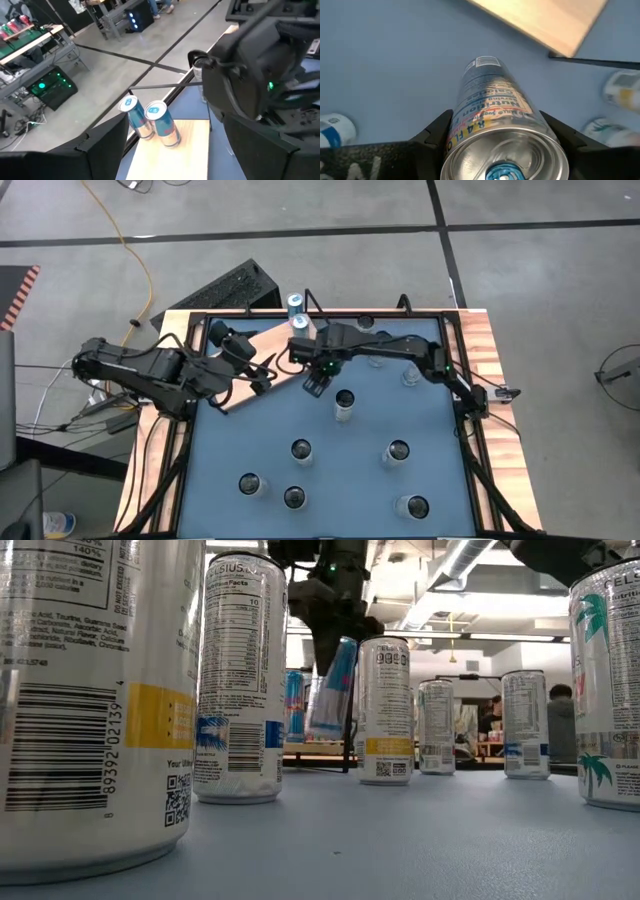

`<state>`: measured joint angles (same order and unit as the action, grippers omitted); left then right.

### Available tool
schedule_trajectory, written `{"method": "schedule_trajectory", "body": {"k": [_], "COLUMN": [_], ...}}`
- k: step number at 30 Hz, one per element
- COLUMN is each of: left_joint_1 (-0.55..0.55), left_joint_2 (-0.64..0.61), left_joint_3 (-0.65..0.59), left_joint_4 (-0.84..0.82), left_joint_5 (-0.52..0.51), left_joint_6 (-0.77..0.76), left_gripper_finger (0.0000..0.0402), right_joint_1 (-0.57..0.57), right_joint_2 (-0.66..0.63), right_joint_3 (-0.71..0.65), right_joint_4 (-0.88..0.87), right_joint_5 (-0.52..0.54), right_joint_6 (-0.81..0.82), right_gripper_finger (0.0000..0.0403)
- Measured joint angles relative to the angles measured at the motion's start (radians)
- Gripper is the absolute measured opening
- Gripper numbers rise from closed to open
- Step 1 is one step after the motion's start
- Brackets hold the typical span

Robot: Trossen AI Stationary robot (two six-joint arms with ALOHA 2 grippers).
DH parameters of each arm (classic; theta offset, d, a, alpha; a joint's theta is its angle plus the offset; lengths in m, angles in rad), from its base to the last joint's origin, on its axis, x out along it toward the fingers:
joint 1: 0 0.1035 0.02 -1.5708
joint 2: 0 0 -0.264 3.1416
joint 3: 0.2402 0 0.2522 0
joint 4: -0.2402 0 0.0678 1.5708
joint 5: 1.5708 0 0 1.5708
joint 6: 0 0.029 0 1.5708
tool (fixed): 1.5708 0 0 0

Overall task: Place canned beverage on shelf
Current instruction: Put the blue can aligned with the other blue soda can on the shelf

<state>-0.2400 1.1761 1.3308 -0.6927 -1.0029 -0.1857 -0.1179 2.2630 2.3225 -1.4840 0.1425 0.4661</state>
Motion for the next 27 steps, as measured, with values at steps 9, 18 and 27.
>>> {"method": "schedule_trajectory", "body": {"k": [9,18,27], "left_joint_1": [0.001,0.002,0.002], "left_joint_2": [0.001,0.001,0.001], "left_joint_3": [0.000,0.000,0.000], "left_joint_4": [-0.010,-0.007,-0.009], "left_joint_5": [-0.002,-0.002,0.004], "left_joint_6": [-0.014,-0.021,-0.036], "left_gripper_finger": [0.0313,0.0313,0.0313], "right_joint_1": [0.006,0.016,0.037], "right_joint_2": [0.004,0.001,0.001], "right_joint_3": [-0.072,-0.070,-0.070], "right_joint_4": [0.047,0.062,0.110], "right_joint_5": [-0.048,-0.075,-0.148], "right_joint_6": [0.005,-0.082,-0.169], "right_gripper_finger": [0.0217,0.0238,0.0255]}}
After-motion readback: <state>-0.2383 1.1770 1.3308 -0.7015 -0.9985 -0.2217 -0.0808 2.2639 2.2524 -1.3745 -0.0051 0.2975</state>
